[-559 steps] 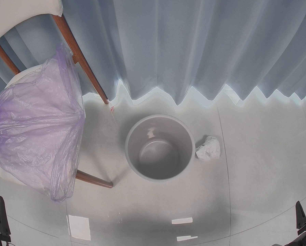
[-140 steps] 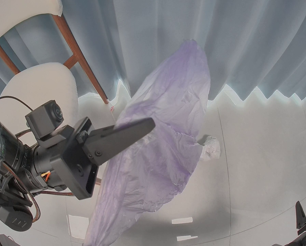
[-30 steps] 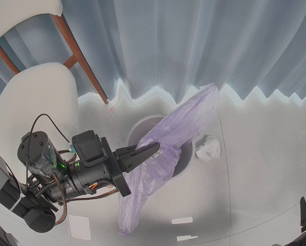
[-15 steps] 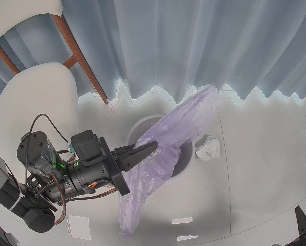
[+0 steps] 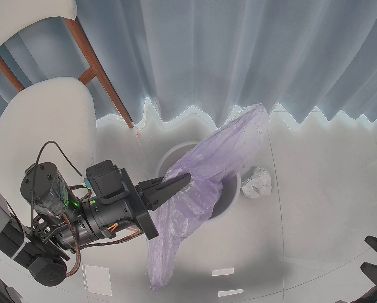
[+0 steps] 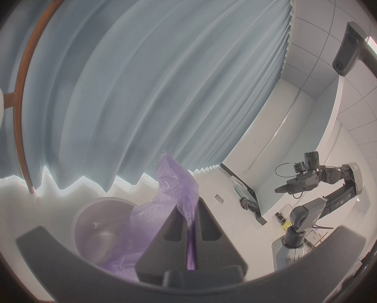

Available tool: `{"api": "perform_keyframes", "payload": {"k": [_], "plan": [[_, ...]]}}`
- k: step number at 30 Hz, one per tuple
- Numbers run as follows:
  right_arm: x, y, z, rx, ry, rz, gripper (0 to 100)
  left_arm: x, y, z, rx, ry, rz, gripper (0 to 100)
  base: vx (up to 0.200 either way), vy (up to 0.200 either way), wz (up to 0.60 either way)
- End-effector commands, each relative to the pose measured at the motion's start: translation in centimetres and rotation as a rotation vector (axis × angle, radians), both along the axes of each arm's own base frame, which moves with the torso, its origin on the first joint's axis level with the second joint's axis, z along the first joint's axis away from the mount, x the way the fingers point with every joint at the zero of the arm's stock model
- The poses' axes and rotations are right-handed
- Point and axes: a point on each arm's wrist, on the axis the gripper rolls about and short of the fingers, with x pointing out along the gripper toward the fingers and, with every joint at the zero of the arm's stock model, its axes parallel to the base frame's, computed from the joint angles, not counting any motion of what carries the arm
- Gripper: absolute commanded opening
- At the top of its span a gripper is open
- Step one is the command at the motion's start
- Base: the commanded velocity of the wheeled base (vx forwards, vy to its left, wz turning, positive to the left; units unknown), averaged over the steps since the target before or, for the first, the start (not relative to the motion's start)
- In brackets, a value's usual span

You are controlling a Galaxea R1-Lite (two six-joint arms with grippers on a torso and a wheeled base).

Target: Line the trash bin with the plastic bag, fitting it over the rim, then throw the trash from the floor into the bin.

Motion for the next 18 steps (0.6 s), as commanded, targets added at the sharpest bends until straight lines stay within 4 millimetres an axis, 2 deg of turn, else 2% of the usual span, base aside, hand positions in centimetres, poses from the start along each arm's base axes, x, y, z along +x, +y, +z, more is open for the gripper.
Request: {"api": "perform_keyframes", "payload": {"k": [1, 18], "plan": [[3.6, 0.2, 0.2, 0.018, 0.246, 0.070, 100, 0.1, 0.3, -0.1, 0.002, 0.005, 0.010, 0, 0.000, 0.000, 0.00], [9.8, 0.7, -0.1, 0.006, 0.552, 0.105, 100, 0.2, 0.3, -0.1, 0.002, 0.002, 0.014, 0, 0.000, 0.000, 0.00]]}}
